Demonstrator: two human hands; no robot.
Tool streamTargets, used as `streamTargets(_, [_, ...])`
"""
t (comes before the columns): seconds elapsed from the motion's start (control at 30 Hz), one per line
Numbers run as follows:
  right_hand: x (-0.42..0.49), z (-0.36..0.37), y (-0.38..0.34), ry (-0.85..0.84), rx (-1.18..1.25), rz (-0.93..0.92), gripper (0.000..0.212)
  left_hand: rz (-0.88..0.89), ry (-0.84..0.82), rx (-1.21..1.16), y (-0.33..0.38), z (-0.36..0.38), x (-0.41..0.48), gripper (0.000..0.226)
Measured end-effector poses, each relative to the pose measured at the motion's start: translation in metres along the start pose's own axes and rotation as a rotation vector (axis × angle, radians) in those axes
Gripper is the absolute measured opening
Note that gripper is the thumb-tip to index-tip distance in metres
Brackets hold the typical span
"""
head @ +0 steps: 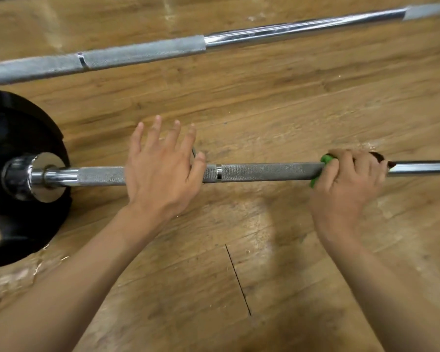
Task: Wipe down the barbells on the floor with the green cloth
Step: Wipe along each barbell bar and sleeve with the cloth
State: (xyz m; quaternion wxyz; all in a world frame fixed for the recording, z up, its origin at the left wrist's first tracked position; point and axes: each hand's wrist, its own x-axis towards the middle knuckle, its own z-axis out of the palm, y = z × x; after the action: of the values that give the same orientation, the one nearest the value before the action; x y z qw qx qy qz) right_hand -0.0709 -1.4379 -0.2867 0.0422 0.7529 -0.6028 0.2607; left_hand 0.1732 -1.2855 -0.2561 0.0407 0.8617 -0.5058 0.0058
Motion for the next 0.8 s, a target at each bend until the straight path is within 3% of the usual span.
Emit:
streamTargets(0.07, [-0.013,0.008,-0.049,-0.002,0.035,0.065,0.032,-0.004,-0.005,0.004,0.000,0.001,0.000,0.072])
streamTargets(0.2, [-0.062,0.007,-0.145,-0.103,0.242,-0.285,0.029,0.001,0.002,0.004,-0.003,0.001,0.001,0.072])
streamTargets(0.27, [-0.060,0.005,-0.140,-0.135,0.265,-0.484,0.029,0.016,0.002,0.005,-0.007,0.001,0.002,0.073])
streamTargets(0.33, [-0.041,0.005,-0.104,-0.132,0.202,-0.568,0.029,0.025,0.009,0.003,-0.012,0.002,0.003,0.071])
streamTargets(0.5, [0.004,0.005,0.013,-0.015,0.020,-0.259,0.028,-0.002,0.003,0.009,-0.006,0.004,0.006,0.072])
streamTargets(0.63, [-0.003,0.014,-0.029,0.048,0.081,0.140,0.028,0.000,-0.025,0.031,-0.002,0.002,0.009,0.075])
streamTargets(0.7, [-0.029,0.015,-0.085,0.041,0.130,0.072,0.025,0.009,-0.058,0.042,-0.003,0.001,0.012,0.077])
streamTargets(0.8, [-0.063,0.016,-0.141,-0.028,0.230,-0.194,0.025,0.029,-0.078,0.058,-0.005,-0.002,0.020,0.078])
